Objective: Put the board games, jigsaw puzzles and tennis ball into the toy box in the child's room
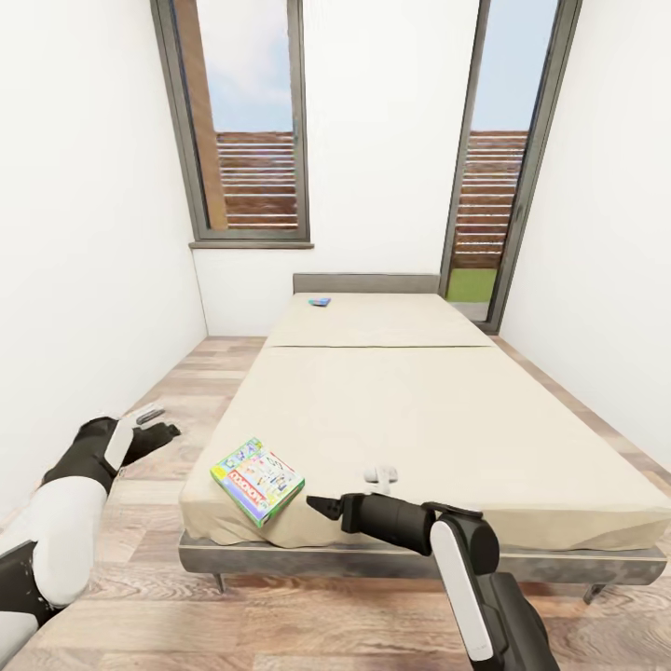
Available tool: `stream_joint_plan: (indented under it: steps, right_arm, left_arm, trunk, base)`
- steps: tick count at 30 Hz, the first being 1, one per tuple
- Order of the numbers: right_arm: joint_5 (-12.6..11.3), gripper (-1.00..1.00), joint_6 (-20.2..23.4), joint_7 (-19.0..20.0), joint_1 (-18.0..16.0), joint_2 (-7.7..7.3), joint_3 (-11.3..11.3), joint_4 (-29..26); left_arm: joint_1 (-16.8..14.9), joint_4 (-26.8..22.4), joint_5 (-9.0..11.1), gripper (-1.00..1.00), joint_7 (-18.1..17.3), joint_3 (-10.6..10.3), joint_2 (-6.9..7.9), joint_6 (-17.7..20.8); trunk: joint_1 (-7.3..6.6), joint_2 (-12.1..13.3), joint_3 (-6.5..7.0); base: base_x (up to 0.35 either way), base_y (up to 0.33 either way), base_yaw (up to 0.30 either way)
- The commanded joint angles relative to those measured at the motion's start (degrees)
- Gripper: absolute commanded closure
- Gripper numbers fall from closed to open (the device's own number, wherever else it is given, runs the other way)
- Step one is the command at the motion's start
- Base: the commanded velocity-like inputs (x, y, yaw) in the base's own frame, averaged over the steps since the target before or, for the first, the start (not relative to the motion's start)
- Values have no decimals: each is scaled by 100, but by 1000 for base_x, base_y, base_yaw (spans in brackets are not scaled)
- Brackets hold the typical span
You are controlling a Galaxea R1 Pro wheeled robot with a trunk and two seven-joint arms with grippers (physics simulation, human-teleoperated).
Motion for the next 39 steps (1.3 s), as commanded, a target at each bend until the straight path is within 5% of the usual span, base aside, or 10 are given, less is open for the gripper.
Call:
stream_joint_plan:
  steps: [1, 6, 10, 27, 33, 39]
  right_arm:
    - [31, -100, 33, 29, -4, 3, -38, -2]
    - [21, -100, 97, 19, -4, 3, -92, 6]
    - [17, -100, 133, 23, -4, 3, -102, 13]
    - [5, -100, 303, -3, -3, 3, -119, 36]
    - [-346, -100, 335, -9, 8, 3, -459, 47]
    - [-425, -100, 355, -11, 27, 3, -598, 79]
  left_arm:
    - [33, 41, 11, -100, -97, 17, 130, 53]
    - [485, 201, 2, -100, -720, 13, 650, 92]
    - [913, 217, -27, -100, -1040, 12, 766, 101]
    - [1232, 242, -39, -100, -1172, -23, 876, 114]
    - [1234, 242, -25, -100, -1188, -30, 878, 123]
    - [1234, 242, -30, -100, -1189, -43, 869, 124]
  trunk:
    - [-1, -3, -6]
    - [-1, -3, -6]
    - [-1, -3, -6]
    - [-1, -3, -6]
    - [-1, -3, -6]
    - [-1, -3, -6]
  base:
    - [0, 0, 0]
    - [0, 0, 0]
    - [0, 0, 0]
    - [0, 0, 0]
    - [0, 0, 0]
    - [0, 0, 0]
